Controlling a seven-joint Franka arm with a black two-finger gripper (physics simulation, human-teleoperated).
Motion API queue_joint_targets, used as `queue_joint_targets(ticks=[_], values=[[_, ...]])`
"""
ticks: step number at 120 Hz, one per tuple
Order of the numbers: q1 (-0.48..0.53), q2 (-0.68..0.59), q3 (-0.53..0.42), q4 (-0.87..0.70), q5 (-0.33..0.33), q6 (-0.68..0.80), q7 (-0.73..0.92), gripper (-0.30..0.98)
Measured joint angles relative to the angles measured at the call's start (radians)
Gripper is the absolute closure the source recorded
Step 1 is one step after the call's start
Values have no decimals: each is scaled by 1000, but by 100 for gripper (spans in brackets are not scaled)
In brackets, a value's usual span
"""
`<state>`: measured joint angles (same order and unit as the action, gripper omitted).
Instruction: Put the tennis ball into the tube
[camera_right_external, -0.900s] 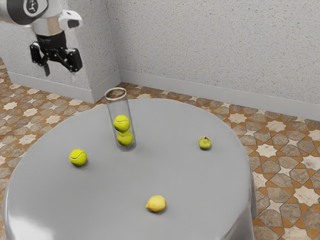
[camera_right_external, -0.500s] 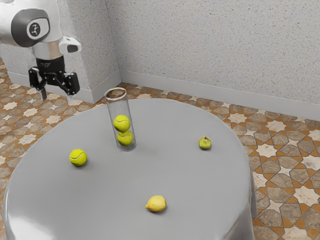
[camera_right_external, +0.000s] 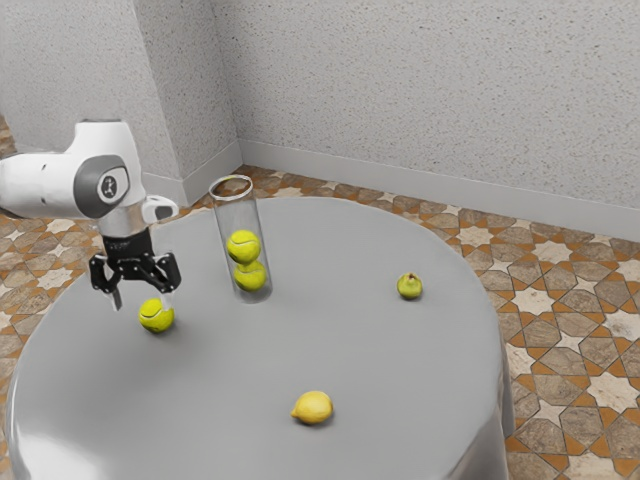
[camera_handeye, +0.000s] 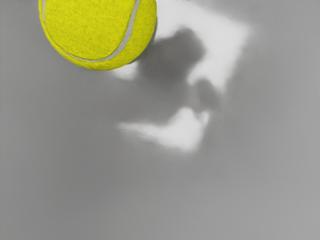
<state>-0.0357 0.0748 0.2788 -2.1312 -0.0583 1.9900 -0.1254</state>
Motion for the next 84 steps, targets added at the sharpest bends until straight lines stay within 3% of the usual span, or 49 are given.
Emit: queue_joint_targets(ticks=[31,84], values=[[97,134,-13,49,-14,104,158,0],[121,267,-40,151,-21,147,374,0]])
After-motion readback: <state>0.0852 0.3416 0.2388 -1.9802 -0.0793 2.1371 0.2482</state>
